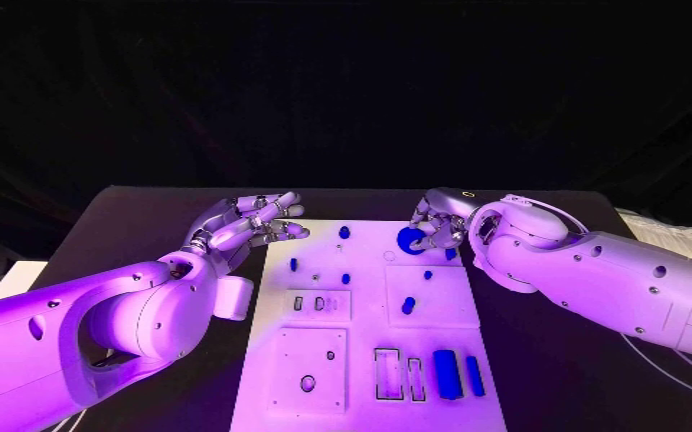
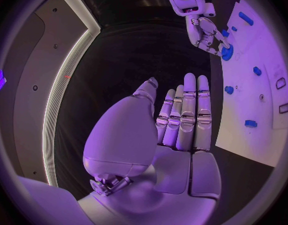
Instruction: Assemble the parts on the task board
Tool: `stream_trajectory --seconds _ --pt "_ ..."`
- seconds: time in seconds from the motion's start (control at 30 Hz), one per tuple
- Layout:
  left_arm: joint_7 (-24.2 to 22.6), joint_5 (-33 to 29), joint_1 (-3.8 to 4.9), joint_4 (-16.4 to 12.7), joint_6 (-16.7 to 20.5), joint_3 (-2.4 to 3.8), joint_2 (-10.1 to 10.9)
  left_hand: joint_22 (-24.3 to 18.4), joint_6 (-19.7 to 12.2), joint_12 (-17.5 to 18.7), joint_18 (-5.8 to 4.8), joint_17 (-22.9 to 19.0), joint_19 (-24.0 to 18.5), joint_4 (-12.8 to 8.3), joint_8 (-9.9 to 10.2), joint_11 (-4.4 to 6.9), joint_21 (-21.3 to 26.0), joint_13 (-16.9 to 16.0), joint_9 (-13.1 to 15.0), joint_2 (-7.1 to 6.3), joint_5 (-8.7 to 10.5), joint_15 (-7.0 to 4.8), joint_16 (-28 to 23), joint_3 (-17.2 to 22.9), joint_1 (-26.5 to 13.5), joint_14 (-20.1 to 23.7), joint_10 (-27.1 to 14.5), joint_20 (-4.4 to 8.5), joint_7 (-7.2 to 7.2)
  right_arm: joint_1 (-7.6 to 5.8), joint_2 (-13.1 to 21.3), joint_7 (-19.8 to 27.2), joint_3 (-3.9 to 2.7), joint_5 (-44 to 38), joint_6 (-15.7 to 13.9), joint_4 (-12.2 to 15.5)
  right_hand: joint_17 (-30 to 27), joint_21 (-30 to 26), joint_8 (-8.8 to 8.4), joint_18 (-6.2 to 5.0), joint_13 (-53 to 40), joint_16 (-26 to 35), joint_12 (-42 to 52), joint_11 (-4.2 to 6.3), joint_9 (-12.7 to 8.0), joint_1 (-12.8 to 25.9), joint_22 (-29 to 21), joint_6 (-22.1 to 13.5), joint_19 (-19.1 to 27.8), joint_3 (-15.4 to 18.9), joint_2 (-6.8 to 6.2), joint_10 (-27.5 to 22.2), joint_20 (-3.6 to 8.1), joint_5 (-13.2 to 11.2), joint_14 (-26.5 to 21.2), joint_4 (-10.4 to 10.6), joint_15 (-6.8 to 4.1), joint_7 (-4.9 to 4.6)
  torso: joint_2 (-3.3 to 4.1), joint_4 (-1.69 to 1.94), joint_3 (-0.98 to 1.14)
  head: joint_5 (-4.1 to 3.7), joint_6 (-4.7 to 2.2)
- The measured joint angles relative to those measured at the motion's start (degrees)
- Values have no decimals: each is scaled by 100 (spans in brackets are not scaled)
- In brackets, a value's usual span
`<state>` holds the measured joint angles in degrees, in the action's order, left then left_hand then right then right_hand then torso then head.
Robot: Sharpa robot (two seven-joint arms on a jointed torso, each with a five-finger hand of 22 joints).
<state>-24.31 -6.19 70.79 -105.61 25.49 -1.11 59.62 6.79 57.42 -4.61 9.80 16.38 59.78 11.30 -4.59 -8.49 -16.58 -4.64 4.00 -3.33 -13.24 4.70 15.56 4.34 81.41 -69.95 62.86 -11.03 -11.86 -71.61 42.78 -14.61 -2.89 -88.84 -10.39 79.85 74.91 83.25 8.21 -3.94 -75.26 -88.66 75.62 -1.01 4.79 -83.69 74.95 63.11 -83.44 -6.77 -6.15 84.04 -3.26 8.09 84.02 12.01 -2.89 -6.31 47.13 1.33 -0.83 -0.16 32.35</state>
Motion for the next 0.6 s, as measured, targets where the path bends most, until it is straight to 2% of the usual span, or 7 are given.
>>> stream_trajectory --seconds 0.13,0.33,0.4,0.6 --pt "0 0 0 0 -13 0 0 0 0 0 0 0 0 0 0 0 0 0 0 0 0 0 0 0 0 0 0 0 0 17 2 25 5 -195 -97 40 0 36 0 0 32 0 38 29 -4 0 0 12 -27 -238 0 -9 28 -264 -2 -64 -2 -12 0 -1 0 -1 1" --pt "0 0 0 0 -42 0 1 0 0 0 0 10 0 0 0 0 0 0 0 0 0 0 0 0 0 0 0 0 0 43 8 80 19 -331 -257 136 0 63 0 0 36 -16 38 30 -4 15 -1 14 -40 -322 15 -8 41 -261 -19 -71 -19 -14 2 2 0 -7 -4" --pt "0 0 0 0 -51 0 0 1 0 0 0 10 0 0 0 0 0 0 0 0 0 0 0 0 0 0 0 0 0 54 6 100 26 -354 -301 207 0 63 0 61 33 -22 38 30 -4 43 -1 14 -47 -347 43 -8 48 -171 -20 -49 -19 -14 3 5 0 -4 -8" --pt "0 0 0 0 -70 0 0 1 0 0 0 10 0 -16 0 0 0 0 0 0 0 0 0 16 0 0 0 0 0 58 -15 157 27 -364 -404 436 -1 63 -15 61 24 -22 38 29 -12 108 -1 14 -47 -352 108 -9 48 -111 -20 -54 -19 -14 3 8 -3 12 -14"
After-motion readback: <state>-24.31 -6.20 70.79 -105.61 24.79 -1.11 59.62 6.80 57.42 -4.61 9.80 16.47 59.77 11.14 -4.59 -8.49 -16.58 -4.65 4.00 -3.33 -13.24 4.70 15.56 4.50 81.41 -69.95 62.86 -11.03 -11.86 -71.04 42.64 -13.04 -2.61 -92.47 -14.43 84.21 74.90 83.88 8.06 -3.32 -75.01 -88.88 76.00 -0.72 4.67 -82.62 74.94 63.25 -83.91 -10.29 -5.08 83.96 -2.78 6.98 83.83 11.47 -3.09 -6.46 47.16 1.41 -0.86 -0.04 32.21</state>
